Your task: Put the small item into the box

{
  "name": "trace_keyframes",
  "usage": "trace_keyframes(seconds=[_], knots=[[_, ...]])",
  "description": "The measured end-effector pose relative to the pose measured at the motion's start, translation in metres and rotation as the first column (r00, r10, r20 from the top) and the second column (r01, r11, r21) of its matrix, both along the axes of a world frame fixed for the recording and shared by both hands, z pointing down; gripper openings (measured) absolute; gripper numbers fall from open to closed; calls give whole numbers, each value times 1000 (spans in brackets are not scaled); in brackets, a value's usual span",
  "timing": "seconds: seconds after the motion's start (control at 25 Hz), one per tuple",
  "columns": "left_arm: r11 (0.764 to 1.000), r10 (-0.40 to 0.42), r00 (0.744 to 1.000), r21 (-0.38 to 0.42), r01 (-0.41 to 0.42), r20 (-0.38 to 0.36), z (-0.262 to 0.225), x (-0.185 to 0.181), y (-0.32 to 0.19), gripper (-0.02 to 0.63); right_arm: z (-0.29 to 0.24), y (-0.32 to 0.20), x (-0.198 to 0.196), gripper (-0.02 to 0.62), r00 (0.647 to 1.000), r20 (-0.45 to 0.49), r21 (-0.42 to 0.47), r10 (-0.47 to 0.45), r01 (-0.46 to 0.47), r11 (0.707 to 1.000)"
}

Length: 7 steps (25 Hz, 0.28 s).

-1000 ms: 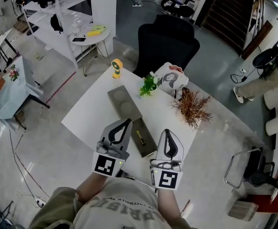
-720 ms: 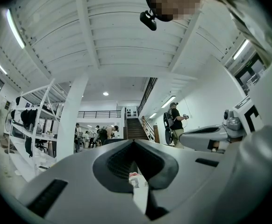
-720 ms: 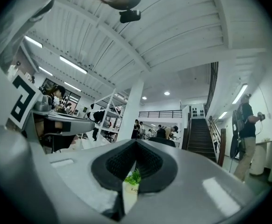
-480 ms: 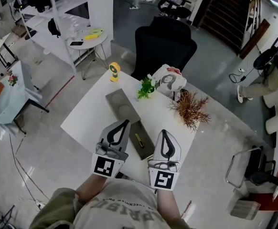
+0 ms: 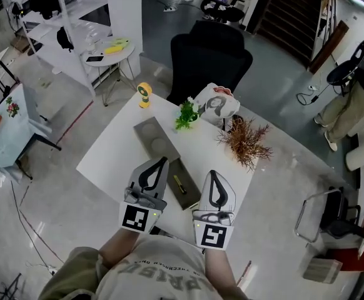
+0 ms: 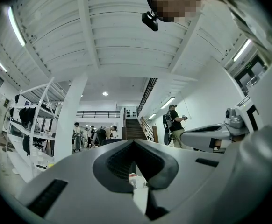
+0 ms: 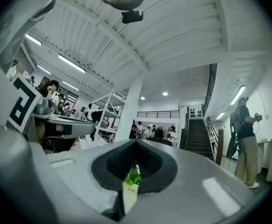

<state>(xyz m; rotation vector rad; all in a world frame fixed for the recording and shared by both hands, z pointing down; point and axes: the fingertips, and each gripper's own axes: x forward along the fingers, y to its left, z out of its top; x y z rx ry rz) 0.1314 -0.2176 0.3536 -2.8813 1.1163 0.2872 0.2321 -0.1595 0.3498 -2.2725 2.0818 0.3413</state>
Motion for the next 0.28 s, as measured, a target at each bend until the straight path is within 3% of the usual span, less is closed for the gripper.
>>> trace_keyframes(seconds=[0.28], knots=[[1000, 1, 1000, -2, -1, 6, 7, 1, -5, 9, 7, -4, 2, -2, 1000, -6, -11, 1, -1, 1000]])
